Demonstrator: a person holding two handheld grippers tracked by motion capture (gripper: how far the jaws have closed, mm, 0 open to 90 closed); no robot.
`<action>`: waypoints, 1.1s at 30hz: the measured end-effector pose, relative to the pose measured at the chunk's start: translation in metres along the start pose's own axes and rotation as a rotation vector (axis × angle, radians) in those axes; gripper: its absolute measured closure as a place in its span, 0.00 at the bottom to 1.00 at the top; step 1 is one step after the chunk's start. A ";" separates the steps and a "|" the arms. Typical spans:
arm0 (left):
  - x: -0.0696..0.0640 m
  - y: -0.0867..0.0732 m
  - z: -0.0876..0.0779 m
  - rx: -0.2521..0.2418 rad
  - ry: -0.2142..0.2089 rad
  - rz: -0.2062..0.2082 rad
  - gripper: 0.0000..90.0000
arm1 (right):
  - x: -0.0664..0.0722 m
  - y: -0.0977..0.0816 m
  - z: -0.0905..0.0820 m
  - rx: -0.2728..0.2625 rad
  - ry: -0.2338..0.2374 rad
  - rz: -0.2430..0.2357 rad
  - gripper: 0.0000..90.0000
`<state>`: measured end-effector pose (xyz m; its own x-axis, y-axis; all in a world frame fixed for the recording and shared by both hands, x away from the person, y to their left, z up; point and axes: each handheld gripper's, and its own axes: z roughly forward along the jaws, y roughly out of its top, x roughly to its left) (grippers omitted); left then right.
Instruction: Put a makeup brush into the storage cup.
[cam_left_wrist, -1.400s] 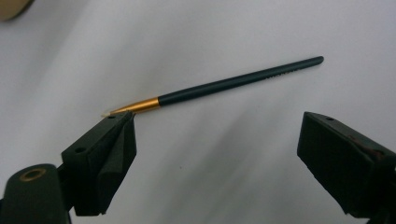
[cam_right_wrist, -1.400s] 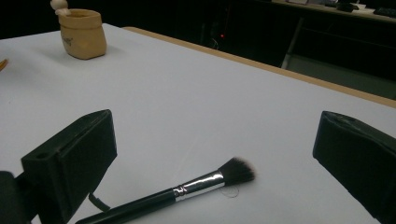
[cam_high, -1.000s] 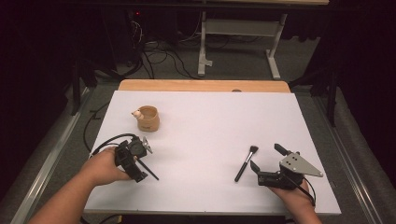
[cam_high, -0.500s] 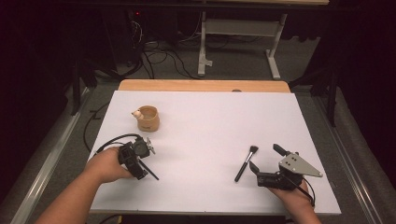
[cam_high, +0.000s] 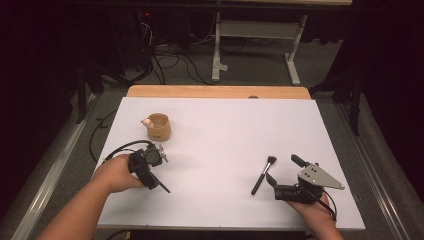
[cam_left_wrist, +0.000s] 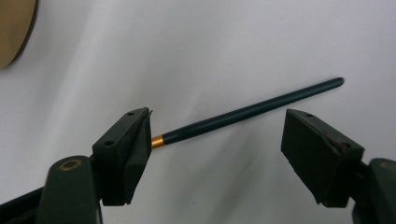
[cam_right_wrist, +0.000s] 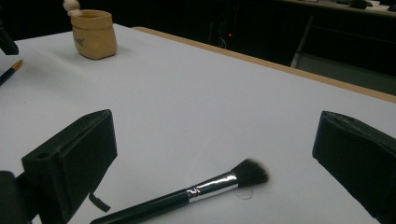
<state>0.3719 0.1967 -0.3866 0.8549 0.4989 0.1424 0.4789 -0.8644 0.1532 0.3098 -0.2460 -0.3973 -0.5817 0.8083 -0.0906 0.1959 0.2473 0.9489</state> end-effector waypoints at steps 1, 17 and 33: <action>0.001 0.000 0.002 0.009 -0.001 0.007 0.28 | 0.000 0.000 0.000 0.000 0.001 -0.006 0.01; 0.009 0.001 0.017 0.048 -0.045 -0.013 0.29 | -0.002 0.000 -0.002 0.002 -0.002 0.013 0.02; 0.012 0.003 0.018 0.010 -0.048 -0.026 0.29 | 0.000 0.000 0.000 0.010 0.007 0.007 0.02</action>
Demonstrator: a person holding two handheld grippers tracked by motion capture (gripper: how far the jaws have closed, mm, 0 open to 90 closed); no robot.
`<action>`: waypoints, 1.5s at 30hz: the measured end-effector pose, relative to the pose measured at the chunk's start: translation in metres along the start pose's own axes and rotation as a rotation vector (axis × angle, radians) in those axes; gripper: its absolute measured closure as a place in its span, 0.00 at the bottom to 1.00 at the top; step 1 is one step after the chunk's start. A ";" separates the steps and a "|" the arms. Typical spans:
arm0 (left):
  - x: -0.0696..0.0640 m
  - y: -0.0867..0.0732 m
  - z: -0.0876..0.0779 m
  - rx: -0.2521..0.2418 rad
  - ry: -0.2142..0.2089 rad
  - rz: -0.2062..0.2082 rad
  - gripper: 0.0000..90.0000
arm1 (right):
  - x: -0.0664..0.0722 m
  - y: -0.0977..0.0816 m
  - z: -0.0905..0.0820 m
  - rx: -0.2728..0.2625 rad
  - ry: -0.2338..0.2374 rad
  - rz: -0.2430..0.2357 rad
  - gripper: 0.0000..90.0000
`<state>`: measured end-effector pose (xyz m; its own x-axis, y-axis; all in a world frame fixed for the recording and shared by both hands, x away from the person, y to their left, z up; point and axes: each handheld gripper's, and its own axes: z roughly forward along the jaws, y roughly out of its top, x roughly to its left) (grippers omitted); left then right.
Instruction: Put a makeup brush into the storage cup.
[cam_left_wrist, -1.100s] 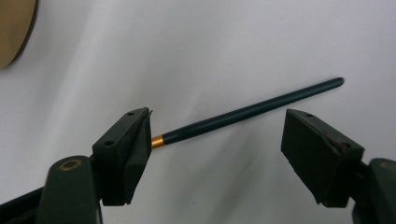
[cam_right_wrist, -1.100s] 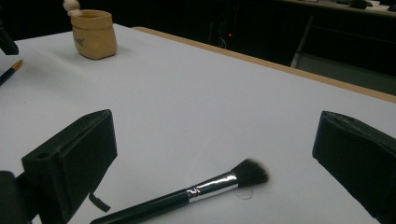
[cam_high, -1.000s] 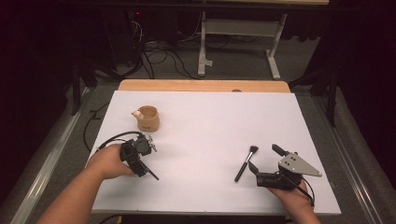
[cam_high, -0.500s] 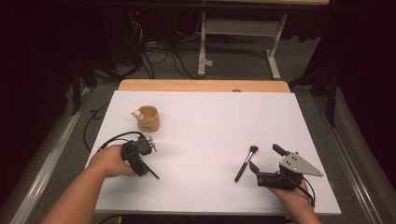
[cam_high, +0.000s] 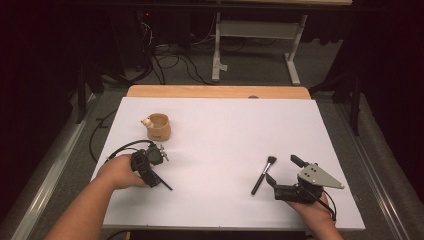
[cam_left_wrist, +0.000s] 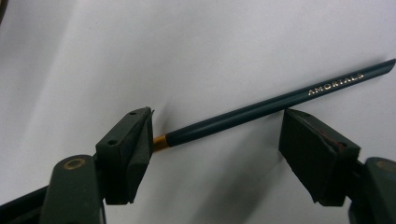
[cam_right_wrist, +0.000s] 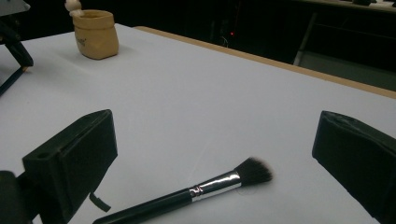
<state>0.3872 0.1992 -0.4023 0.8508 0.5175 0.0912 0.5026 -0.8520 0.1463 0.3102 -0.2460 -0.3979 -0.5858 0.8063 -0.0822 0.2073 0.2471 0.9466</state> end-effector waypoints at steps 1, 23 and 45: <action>0.001 0.000 0.000 0.003 -0.004 -0.001 0.30 | 0.000 0.000 0.000 0.000 0.000 -0.001 0.02; 0.009 0.000 -0.001 0.012 -0.089 -0.068 0.59 | 0.000 0.000 0.000 -0.002 -0.001 0.010 0.02; 0.000 0.003 -0.002 0.026 -0.081 -0.069 0.84 | 0.000 0.001 -0.001 -0.008 0.002 0.008 0.02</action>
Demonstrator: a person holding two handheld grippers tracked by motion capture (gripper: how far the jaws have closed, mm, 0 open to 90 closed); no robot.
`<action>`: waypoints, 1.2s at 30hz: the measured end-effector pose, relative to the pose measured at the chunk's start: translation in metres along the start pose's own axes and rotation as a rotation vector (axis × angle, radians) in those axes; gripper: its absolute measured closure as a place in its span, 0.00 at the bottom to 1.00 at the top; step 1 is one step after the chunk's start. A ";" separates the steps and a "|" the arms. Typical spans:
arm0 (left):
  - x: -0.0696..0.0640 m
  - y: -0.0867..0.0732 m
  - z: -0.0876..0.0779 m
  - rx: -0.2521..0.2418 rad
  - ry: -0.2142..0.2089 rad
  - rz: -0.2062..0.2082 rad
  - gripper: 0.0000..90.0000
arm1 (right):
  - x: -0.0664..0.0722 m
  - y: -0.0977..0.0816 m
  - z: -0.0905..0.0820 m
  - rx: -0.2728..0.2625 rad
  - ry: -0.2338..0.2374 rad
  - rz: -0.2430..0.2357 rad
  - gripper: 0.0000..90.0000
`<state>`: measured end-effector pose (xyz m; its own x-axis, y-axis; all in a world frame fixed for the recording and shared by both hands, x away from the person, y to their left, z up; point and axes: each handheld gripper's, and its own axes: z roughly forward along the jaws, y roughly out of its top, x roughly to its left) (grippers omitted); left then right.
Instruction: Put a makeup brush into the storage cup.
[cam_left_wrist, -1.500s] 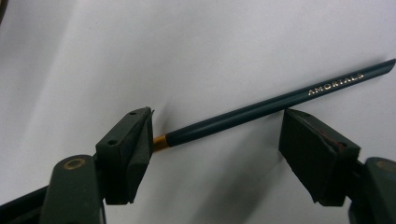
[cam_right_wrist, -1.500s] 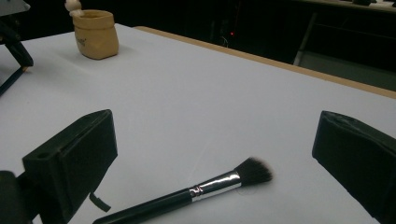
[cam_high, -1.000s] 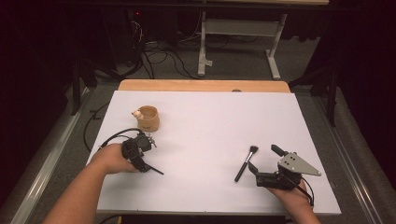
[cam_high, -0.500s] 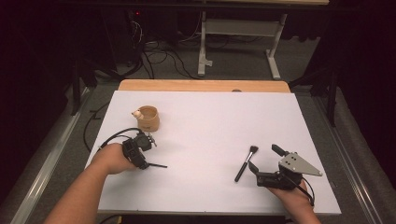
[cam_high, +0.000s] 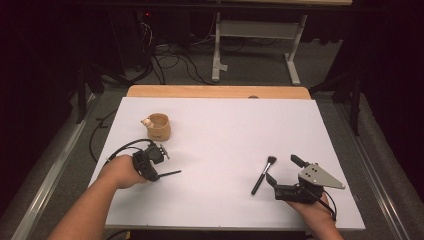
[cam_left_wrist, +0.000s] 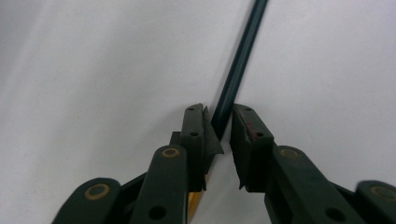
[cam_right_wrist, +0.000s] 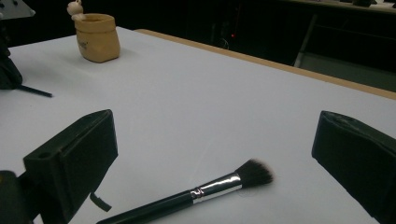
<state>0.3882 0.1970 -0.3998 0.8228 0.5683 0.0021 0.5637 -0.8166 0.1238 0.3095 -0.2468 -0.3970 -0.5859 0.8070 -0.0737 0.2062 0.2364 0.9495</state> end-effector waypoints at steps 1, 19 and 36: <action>0.000 0.000 0.000 -0.001 -0.002 0.000 0.84 | 0.000 0.000 0.000 0.000 0.000 0.000 0.02; 0.000 -0.002 0.000 -0.013 -0.019 -0.013 0.91 | 0.000 0.000 0.000 0.001 0.000 -0.005 0.02; 0.000 -0.001 0.000 -0.009 -0.020 -0.021 0.92 | 0.001 0.000 0.001 0.007 0.002 -0.002 0.02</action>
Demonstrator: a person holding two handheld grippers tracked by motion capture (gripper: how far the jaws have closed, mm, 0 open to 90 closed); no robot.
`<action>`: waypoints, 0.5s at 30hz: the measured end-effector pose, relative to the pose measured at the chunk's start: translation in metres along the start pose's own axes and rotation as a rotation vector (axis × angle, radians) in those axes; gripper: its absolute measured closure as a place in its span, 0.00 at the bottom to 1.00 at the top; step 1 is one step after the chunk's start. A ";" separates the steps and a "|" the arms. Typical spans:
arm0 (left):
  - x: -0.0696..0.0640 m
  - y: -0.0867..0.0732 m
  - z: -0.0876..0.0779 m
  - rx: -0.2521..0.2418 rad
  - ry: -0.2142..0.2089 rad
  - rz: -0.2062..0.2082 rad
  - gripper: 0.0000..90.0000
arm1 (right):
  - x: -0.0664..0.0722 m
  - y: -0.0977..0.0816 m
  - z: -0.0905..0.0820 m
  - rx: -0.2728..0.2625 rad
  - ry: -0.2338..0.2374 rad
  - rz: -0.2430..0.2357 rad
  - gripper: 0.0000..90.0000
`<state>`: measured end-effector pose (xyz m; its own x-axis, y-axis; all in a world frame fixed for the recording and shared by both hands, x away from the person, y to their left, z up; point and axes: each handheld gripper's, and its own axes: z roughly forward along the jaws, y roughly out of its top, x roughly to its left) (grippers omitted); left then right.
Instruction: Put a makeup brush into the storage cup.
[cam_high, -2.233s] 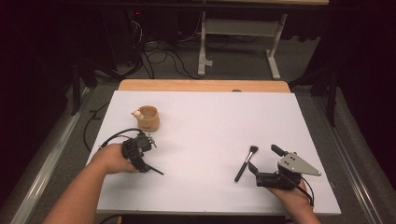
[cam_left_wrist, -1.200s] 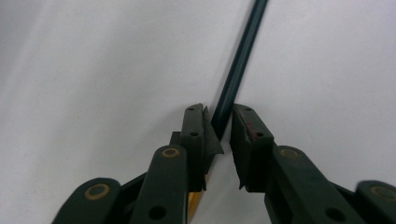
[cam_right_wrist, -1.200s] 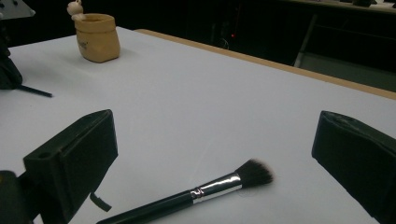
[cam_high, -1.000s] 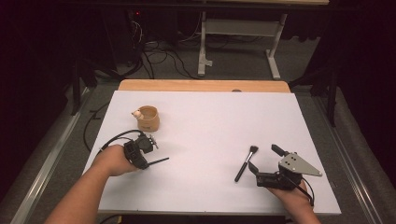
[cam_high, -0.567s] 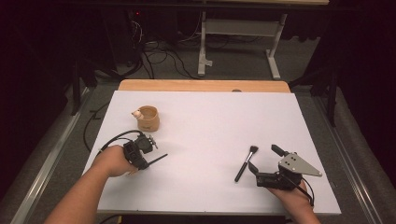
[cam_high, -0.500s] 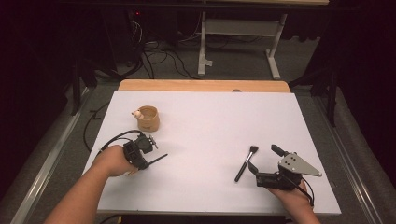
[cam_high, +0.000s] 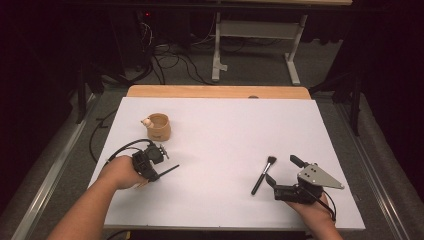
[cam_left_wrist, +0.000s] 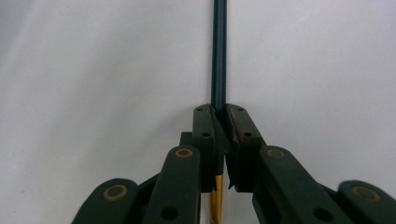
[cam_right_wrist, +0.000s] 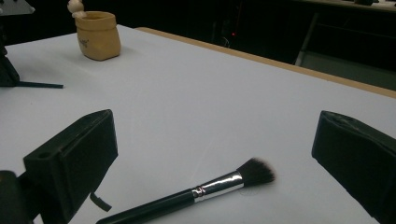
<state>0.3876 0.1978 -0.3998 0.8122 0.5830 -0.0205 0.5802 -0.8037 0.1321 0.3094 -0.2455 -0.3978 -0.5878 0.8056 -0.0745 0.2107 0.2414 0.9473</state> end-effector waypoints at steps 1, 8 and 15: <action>0.000 0.000 0.000 0.000 0.001 -0.002 0.92 | 0.000 0.000 0.000 0.001 0.000 0.002 0.02; -0.001 0.000 -0.002 0.001 0.017 -0.013 0.92 | 0.000 0.000 0.000 -0.004 0.000 -0.004 0.02; -0.003 0.001 -0.014 -0.014 0.024 -0.020 0.92 | -0.001 0.000 0.000 -0.005 -0.003 0.000 0.02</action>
<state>0.3845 0.1972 -0.3858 0.7990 0.6014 0.0002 0.5949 -0.7904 0.1459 0.3095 -0.2461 -0.3973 -0.5854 0.8072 -0.0758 0.2064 0.2388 0.9489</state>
